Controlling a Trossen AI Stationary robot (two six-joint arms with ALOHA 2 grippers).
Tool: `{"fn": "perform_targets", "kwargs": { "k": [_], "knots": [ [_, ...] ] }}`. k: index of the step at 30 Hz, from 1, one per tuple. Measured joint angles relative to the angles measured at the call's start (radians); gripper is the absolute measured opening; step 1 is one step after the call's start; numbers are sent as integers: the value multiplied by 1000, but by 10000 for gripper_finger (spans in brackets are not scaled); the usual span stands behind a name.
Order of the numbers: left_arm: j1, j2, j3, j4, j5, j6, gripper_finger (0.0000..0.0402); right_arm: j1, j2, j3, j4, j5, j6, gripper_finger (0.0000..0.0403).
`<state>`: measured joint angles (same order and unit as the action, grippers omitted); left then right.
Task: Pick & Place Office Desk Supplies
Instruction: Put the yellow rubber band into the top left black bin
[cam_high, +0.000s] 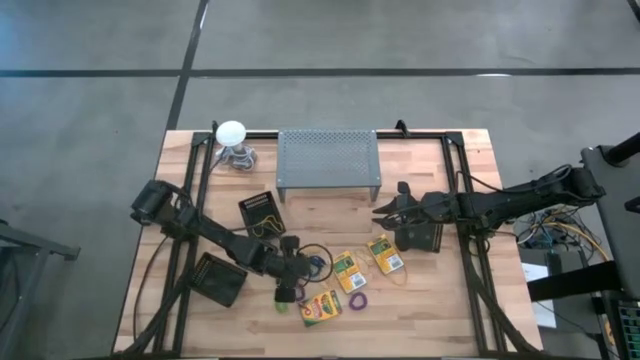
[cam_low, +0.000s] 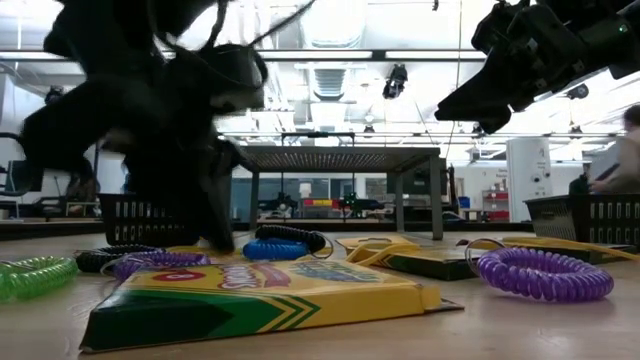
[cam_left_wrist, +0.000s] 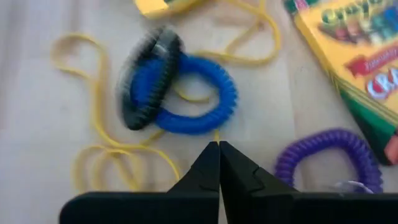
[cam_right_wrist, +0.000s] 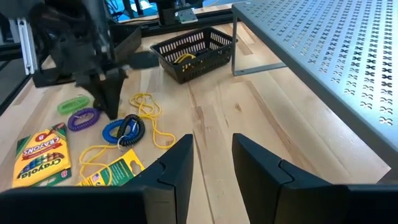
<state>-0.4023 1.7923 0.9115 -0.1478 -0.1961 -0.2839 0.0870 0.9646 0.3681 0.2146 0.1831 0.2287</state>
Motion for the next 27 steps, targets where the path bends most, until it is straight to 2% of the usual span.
{"fn": "perform_targets", "kwargs": {
  "k": [15, 22, 27],
  "knots": [
    [-1, -264, -5, -64, -261, 64, 0, 0, 0, 0, -1, 0, 0, 102],
    [-1, -355, -5, -165, -469, 94, 0, 0, 0, -2, -2, 0, 0, 103],
    [-1, -417, -5, -280, -593, 57, 0, 0, 0, -3, -1, 0, 0, 100]
  ]
}}
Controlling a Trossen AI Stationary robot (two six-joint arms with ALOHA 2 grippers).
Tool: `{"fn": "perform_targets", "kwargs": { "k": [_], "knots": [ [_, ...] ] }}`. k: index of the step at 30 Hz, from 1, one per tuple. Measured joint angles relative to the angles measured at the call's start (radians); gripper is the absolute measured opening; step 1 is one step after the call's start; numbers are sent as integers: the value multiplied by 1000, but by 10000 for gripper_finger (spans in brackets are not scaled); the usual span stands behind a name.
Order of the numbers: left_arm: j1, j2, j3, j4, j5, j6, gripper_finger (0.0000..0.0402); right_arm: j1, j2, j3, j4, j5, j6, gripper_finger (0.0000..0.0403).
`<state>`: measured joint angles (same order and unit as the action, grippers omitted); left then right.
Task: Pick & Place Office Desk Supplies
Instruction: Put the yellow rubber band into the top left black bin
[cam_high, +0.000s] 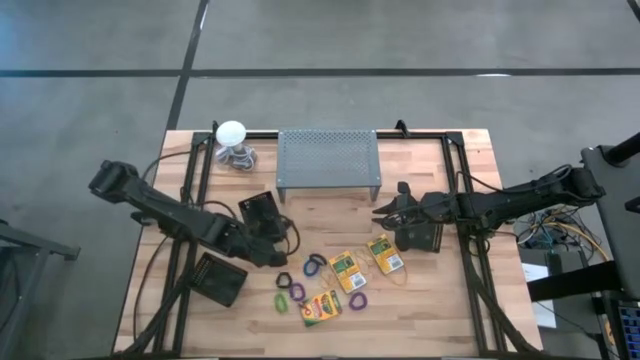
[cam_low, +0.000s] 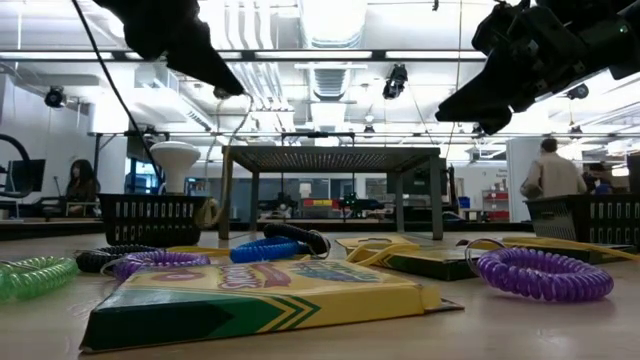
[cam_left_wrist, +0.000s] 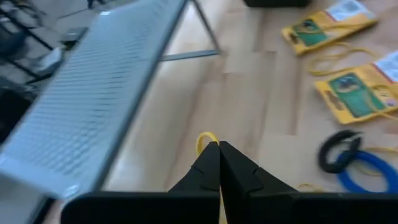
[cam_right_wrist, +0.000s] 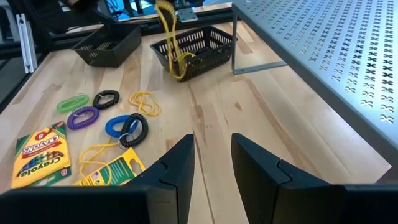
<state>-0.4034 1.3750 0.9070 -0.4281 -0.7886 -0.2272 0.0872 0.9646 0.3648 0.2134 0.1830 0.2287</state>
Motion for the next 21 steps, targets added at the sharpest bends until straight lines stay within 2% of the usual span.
{"fn": "perform_targets", "kwargs": {
  "k": [10, 16, 21],
  "knots": [
    [-1, -102, 1, -127, -112, -15, 0, 0, 0, -9, 0, 0, 2, 98],
    [-1, -155, 2, -186, -132, -23, 0, 0, 0, -16, 0, 0, 4, 99],
    [-1, -175, 1, -255, -132, -101, 0, 0, 0, -17, 0, 0, 4, 98]
  ]
}}
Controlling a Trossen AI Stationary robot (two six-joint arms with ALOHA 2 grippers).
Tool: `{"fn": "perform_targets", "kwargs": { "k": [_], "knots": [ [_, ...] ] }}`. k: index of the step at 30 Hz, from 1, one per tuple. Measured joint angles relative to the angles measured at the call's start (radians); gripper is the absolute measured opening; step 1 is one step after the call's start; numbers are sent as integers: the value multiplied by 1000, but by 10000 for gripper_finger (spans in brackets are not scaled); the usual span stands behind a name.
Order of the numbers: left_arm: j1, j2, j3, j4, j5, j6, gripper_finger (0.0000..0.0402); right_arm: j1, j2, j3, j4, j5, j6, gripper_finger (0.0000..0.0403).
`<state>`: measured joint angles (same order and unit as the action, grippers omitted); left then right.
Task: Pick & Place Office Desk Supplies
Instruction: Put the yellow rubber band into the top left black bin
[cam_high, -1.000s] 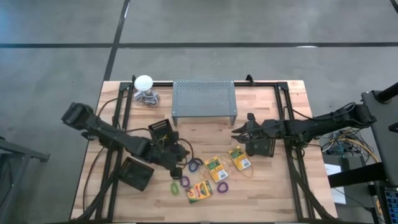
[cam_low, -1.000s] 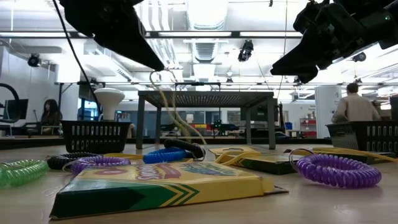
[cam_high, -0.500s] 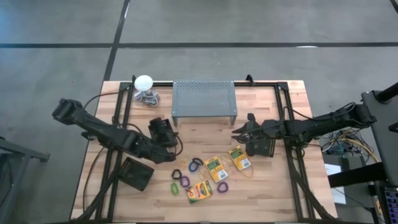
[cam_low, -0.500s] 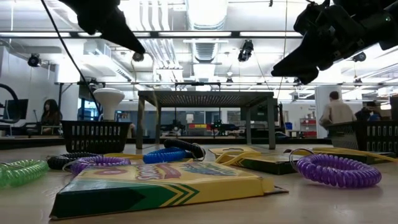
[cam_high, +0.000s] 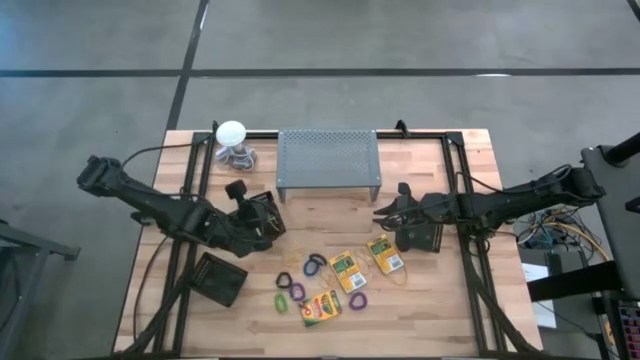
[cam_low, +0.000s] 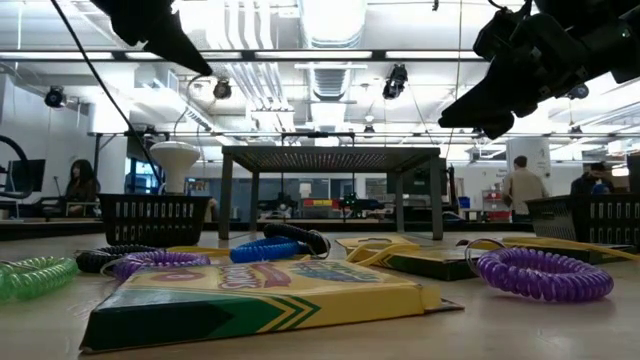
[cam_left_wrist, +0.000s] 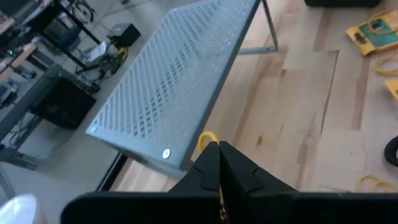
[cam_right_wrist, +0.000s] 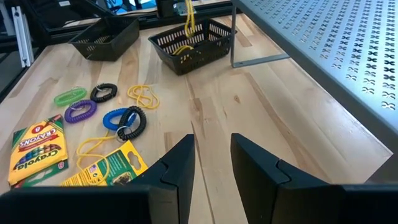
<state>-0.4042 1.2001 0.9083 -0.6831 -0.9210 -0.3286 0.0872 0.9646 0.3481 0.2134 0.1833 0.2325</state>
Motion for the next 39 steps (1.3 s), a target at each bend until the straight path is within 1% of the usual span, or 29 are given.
{"fn": "perform_targets", "kwargs": {
  "k": [8, 11, 20, 25, 28, 33, 39],
  "knots": [
    [0, -4, -73, -12, 65, -134, 0, 0, 0, 0, 0, 0, -3, 100],
    [0, -4, -96, -11, 70, -164, 0, 0, 0, 0, 0, 1, -3, 100],
    [1, -5, -113, -14, 88, -182, 0, 0, 0, 0, 0, 1, -3, 100],
    [1, -5, -113, -14, 94, -260, 2, 0, 0, 0, 0, 1, -3, 100],
    [1, -6, -113, -14, 96, -275, 20, 0, 0, 0, 1, 1, -3, 100],
    [1, -6, -113, -14, 149, -283, 72, 0, 0, 0, 1, 1, 1, 100],
    [1, -7, -113, -14, 151, -305, 128, 0, 0, 0, 1, 1, 4, 100]
  ]
}}
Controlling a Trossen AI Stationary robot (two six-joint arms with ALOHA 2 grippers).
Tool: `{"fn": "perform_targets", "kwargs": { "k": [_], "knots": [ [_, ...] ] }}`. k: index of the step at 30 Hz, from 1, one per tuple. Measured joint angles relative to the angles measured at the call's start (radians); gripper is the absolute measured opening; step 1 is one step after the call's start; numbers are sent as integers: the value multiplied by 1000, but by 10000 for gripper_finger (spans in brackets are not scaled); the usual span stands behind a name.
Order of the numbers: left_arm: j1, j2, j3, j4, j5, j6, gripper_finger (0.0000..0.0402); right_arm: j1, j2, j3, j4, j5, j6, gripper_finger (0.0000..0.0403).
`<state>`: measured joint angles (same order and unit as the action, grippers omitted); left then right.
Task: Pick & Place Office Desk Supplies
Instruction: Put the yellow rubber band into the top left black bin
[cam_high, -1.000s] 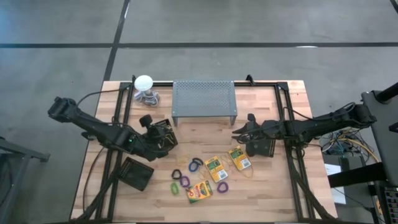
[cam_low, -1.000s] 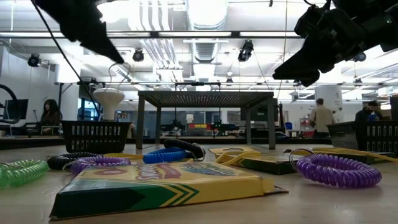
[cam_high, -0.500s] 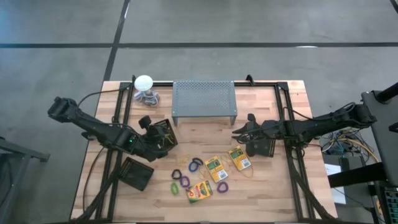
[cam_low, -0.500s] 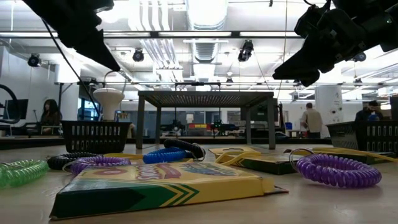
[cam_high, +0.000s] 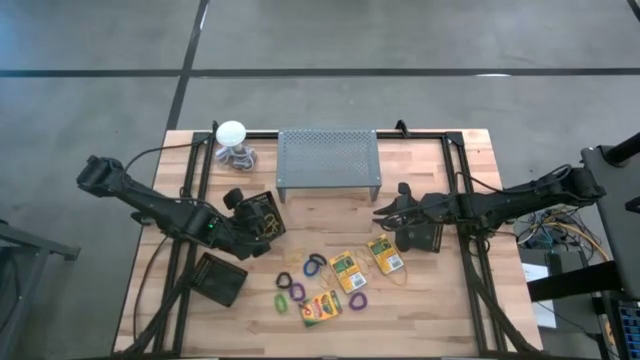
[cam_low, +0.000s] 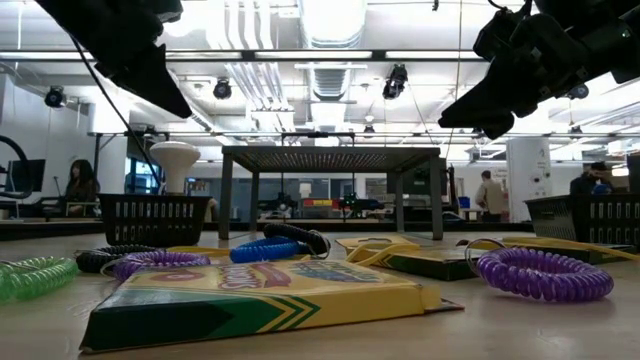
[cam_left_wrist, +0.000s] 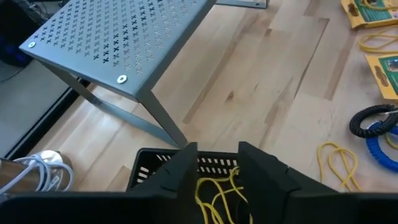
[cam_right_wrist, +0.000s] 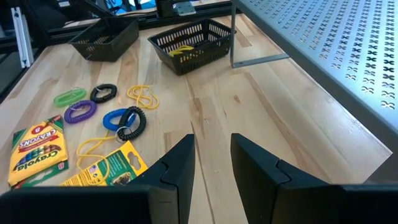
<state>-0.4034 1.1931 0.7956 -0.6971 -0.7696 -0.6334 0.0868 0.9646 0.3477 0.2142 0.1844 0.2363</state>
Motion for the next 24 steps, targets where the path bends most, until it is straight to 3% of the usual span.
{"fn": "perform_targets", "kwargs": {
  "k": [5, 10, 14, 20, 24],
  "knots": [
    [0, 0, 8, 68, 20, 5, 146, 0, 0, 0, 0, 0, 0, 100],
    [0, 25, -30, 242, 176, 8, 147, 0, 0, 0, 0, 0, 0, 100],
    [-1, 91, -82, 475, 274, 22, 147, 0, 0, 0, 0, 0, -3, 100],
    [-1, 249, -82, 738, 346, 232, 147, 0, 0, 0, 1, 0, -3, 100],
    [-1, 372, -16, 793, 400, 423, 147, 0, 0, -1, 0, 0, -2, 100]
  ]
}}
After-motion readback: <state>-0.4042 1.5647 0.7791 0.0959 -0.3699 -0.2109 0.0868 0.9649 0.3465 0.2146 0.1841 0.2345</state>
